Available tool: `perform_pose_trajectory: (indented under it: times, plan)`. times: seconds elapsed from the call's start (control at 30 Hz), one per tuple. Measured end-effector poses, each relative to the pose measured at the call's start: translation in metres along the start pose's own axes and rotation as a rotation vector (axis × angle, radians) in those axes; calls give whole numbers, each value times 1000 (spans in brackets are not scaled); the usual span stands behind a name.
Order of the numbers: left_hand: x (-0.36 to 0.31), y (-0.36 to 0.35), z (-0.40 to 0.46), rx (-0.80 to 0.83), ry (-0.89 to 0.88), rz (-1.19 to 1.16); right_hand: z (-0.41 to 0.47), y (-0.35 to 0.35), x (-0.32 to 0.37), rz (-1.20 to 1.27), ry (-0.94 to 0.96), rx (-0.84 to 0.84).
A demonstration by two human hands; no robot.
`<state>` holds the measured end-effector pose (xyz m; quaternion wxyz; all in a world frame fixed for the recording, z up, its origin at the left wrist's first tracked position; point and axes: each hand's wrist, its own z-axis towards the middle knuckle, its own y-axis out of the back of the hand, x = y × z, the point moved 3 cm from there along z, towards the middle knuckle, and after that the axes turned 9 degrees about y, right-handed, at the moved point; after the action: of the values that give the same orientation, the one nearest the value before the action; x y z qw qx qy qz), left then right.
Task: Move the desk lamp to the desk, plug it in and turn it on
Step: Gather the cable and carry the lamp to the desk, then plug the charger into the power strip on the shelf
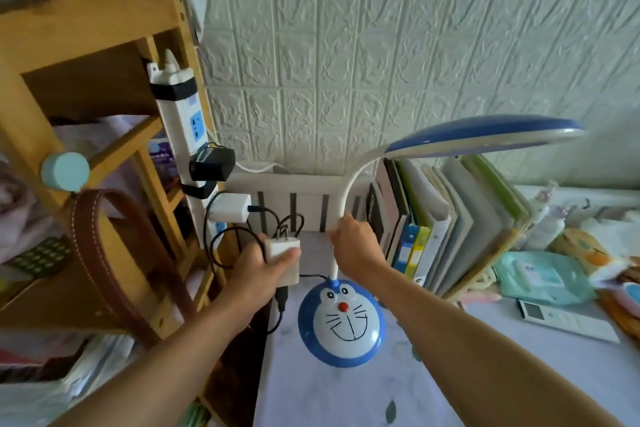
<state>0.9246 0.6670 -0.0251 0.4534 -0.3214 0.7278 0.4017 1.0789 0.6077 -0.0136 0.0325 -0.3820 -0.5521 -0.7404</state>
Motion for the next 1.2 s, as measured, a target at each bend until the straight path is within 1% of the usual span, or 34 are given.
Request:
perform_pose_trajectory:
  times: [0.1, 0.23, 0.43, 0.57, 0.67, 0.77, 0.87, 0.97, 1.07, 1.2]
  plan:
    - [11, -10, 18, 17, 26, -21, 19, -11, -12, -24, 13, 15]
    - [20, -22, 33, -33, 26, -44, 45, -23, -23, 4, -2, 62]
    - [22, -35, 53, -226, -44, 52, 80, -41, -40, 22, 62, 131]
    - [37, -46, 63, -282, -11, 48, 98, -55, -51, 82, 42, 147]
    - [46, -48, 68, -352, -26, 101, 104, -67, -58, -5, 103, 182]
    - [53, -51, 71, -348, -8, 51, 108, -74, -62, 10, 120, 192]
    - [59, -53, 73, -309, 18, -37, 111, -78, -62, -43, 162, 224]
    - [61, -54, 71, -309, 4, -58, 110, -82, -61, -28, 192, 247]
    - [61, -53, 68, -316, -6, -36, 109, -86, -60, -100, 261, 282]
    - [59, -53, 65, -330, -34, 17, 107, -88, -59, -108, 312, 290]
